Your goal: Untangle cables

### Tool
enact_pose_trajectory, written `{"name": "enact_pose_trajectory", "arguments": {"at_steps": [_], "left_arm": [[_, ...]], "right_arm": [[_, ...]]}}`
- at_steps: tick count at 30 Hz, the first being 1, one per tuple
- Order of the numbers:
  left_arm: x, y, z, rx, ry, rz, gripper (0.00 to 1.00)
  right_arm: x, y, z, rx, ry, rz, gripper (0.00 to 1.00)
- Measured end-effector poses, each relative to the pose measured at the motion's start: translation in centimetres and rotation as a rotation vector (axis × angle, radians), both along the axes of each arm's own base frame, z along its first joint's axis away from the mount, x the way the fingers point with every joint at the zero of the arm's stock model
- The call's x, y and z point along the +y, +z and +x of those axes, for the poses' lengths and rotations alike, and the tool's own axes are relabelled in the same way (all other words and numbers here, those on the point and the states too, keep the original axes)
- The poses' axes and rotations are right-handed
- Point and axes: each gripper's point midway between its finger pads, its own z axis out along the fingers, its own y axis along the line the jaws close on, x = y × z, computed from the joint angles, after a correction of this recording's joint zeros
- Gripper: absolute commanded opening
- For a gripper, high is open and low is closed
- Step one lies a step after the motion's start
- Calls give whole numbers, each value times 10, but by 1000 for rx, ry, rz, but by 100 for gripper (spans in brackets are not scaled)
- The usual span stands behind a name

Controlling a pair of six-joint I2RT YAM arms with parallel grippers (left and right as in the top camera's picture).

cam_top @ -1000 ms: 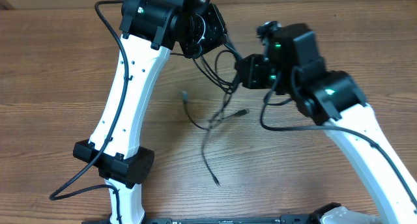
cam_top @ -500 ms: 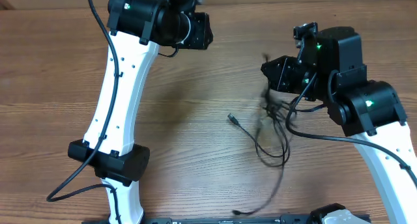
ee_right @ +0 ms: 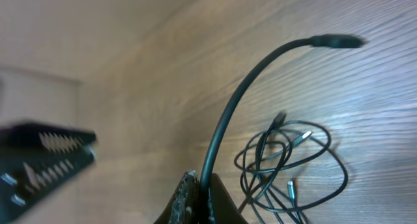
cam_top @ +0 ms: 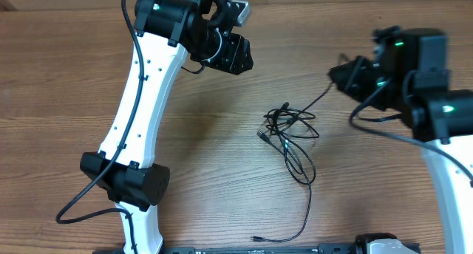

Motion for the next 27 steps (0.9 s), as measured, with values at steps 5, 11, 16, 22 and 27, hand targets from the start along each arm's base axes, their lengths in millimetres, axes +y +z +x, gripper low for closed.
{"name": "enact_pose_trajectory", "arguments": {"at_steps": [5,11,16,22,27], "left_arm": [[-21,-11,-18,18,-151,-38,80],[-55,-42,-35,20,-315,-63,83],[-89,-76,-40,-24,-407,-86,82],[-122,-106,-32,-132,-458,-129,84],[-140,-110,-16,-214,-425,-184,85]], "right_arm": [[-37,34,5,-71,-78,83,4],[-52,38,-8,-42,-110,146,4],[-48,32,-12,-7,-94,158,4],[-47,27,-11,6,-75,155,4],[-47,27,-11,2,-70,150,4]]}}
